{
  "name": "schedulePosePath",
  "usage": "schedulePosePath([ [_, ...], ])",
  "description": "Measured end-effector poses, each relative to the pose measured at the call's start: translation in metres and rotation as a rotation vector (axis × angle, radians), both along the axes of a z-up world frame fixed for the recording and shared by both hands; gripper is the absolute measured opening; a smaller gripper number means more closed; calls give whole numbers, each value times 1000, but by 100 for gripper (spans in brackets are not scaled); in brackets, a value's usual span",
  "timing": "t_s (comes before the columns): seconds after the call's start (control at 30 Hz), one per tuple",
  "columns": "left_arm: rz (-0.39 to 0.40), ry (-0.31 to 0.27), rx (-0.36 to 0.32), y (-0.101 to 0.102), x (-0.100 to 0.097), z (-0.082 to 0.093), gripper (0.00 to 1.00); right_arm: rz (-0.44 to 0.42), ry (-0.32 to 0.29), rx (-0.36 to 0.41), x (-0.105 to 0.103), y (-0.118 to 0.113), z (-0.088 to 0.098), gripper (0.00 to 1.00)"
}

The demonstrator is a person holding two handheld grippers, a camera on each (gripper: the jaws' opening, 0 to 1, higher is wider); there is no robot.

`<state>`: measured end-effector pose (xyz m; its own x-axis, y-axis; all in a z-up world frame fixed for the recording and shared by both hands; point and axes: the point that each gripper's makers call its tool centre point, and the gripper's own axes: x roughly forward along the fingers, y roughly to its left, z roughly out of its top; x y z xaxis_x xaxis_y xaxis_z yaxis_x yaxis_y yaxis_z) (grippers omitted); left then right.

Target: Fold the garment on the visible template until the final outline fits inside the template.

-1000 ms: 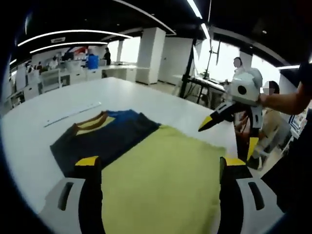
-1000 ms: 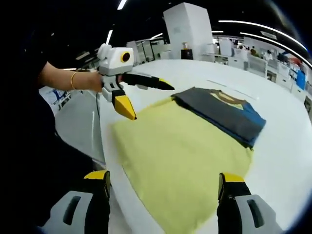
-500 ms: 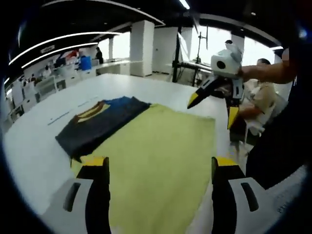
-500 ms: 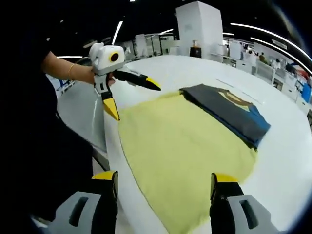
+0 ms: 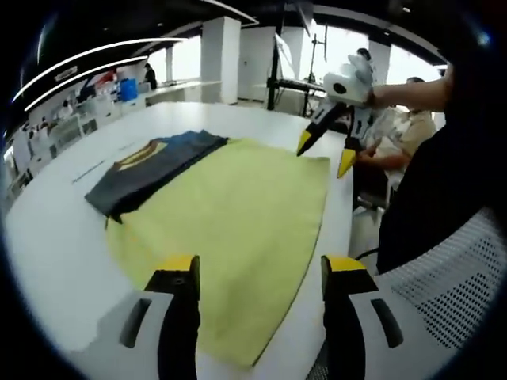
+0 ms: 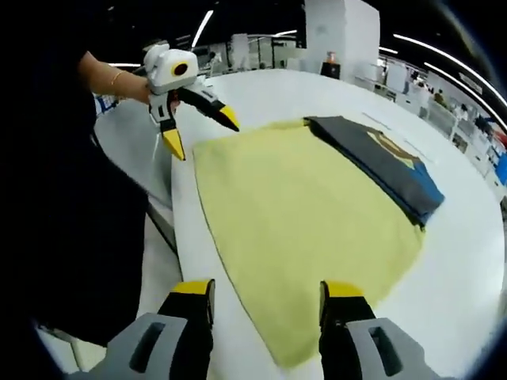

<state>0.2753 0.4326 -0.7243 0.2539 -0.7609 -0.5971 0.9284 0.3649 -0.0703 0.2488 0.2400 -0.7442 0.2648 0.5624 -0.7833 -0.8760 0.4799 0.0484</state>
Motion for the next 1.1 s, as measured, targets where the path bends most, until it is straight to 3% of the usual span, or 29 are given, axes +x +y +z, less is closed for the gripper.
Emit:
schedulePosePath([
  [0.23,8,37,53,13,-13,-19,44,3,6,-48,-5,-13,-10,44],
  [0.63,-28,-9,134,21,-16,-31,36,62,-7,-159,-8,-25,-25,38],
  [0.8,-37,-12,180,25,-17,-38,33,55,-1,-143,-7,-26,-24,35],
  [0.87,-58,-21,231,33,-17,-42,32,32,9,-130,-5,-27,-24,33],
  [0.9,-33,-22,194,25,-15,-45,32,34,2,-131,-4,-28,-24,31],
  [1.1,-21,-23,193,25,-12,-43,25,25,-6,-126,1,-30,-23,24],
])
